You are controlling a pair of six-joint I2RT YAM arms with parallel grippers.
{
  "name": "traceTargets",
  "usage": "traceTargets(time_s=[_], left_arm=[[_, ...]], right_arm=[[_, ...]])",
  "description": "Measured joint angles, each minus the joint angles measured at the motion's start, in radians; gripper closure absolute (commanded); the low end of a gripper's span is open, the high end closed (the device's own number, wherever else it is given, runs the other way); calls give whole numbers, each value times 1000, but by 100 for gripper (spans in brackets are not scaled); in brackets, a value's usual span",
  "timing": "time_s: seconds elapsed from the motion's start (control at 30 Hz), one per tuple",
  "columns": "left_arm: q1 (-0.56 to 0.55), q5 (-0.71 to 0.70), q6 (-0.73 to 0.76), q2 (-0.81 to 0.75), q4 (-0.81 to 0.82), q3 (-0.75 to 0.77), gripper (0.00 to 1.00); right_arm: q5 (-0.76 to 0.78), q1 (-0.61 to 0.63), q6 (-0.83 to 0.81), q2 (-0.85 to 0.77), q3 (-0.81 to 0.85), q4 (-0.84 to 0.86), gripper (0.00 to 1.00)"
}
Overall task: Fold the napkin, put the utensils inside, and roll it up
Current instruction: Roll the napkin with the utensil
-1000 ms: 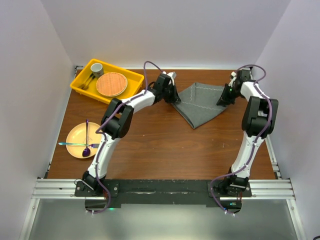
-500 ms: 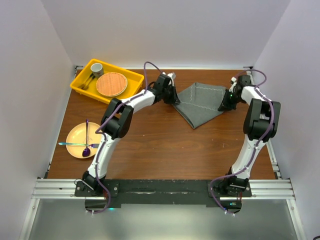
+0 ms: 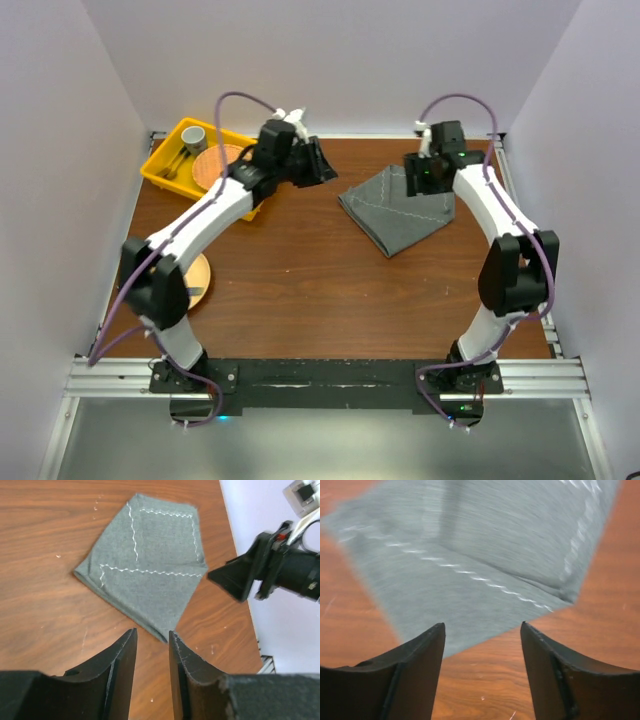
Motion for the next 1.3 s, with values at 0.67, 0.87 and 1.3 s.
traceTargets(time_s=[0.67,0.87,1.3], left_arm=[[63,-33,-70,-457,-100,-462,63],[63,-32,-86,-459,-97,-483,63],[61,-26,-95,-458,-86,-488,63]], right_arm=[[74,381,-277,187,4,8,14],[74,379,-301,210,5,20,20],[142,383,-314,264,3,46,30]])
